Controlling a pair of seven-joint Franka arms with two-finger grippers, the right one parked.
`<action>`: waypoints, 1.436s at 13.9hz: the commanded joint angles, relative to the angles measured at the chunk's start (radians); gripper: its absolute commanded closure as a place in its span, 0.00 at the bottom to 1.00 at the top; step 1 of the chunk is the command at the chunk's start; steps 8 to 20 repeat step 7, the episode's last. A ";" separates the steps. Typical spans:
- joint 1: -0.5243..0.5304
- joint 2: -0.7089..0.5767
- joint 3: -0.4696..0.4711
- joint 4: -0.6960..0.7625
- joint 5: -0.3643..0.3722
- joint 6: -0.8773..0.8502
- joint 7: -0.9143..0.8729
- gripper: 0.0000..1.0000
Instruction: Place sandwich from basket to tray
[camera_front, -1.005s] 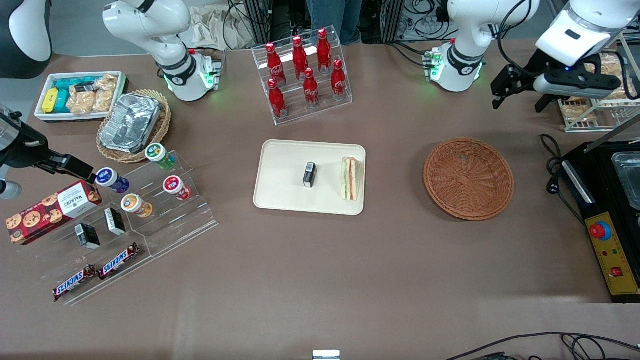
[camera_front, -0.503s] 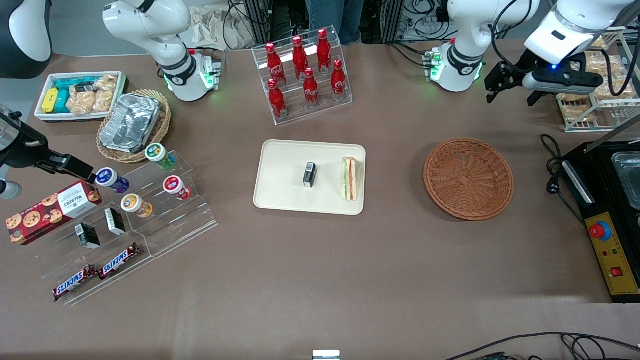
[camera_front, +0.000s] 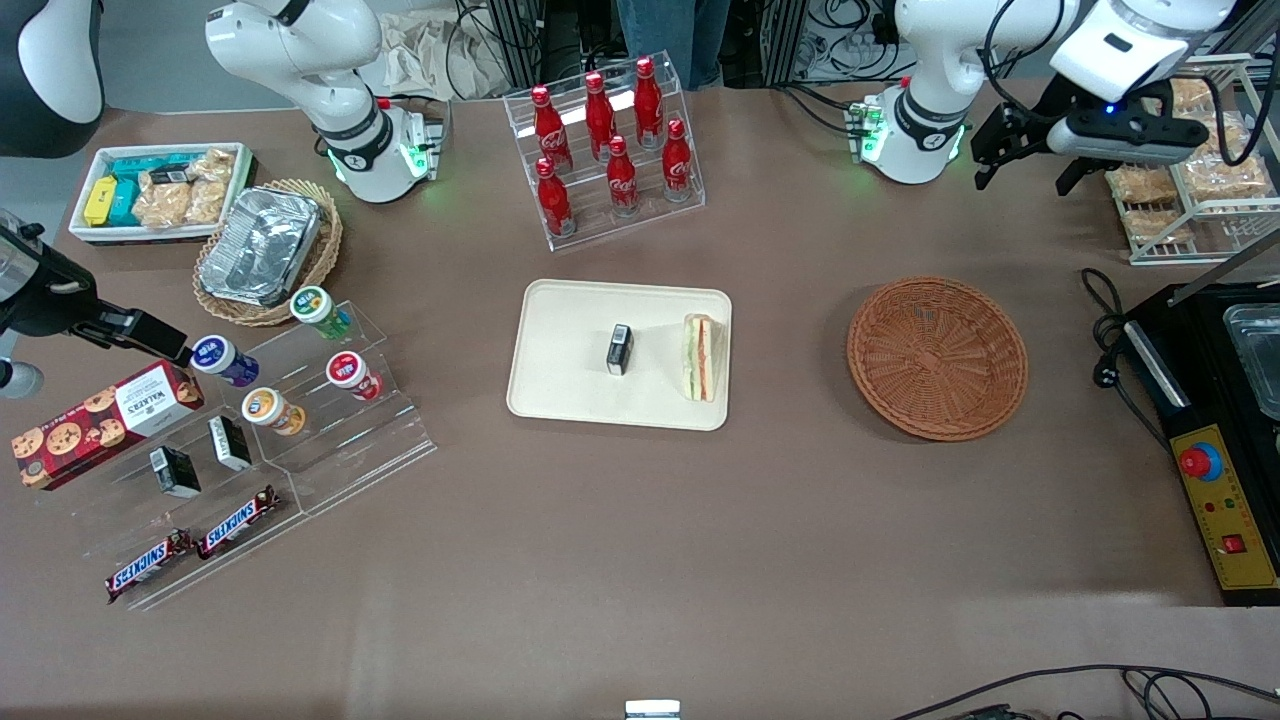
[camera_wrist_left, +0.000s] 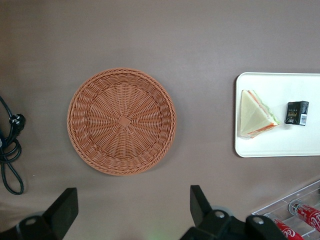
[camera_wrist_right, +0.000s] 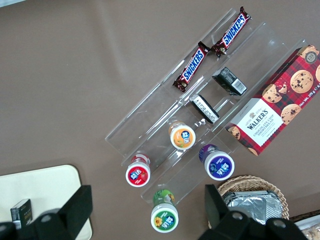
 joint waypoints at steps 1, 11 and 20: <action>-0.001 0.013 0.013 0.040 0.005 -0.007 0.001 0.01; -0.001 0.159 0.012 0.233 0.057 -0.065 -0.008 0.01; -0.001 0.159 0.012 0.233 0.057 -0.065 -0.008 0.01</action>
